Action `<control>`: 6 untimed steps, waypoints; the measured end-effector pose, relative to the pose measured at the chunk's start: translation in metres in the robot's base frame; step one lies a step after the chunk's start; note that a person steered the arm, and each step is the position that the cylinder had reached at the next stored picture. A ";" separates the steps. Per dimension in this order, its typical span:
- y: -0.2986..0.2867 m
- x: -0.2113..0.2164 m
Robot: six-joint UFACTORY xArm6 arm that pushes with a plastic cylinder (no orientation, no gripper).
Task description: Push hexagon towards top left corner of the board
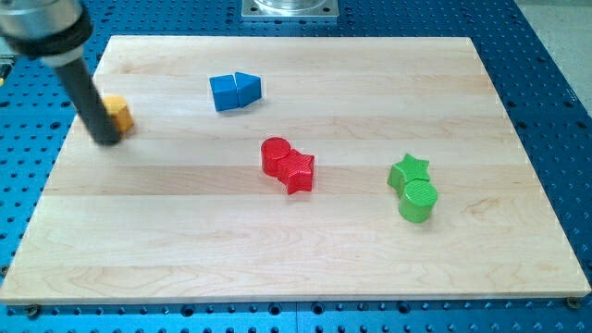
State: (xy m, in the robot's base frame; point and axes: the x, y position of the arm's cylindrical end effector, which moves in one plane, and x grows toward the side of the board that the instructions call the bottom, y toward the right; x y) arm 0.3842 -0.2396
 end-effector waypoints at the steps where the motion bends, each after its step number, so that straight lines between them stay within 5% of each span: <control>1: 0.034 -0.063; 4: 0.114 -0.105; 6: 0.057 -0.112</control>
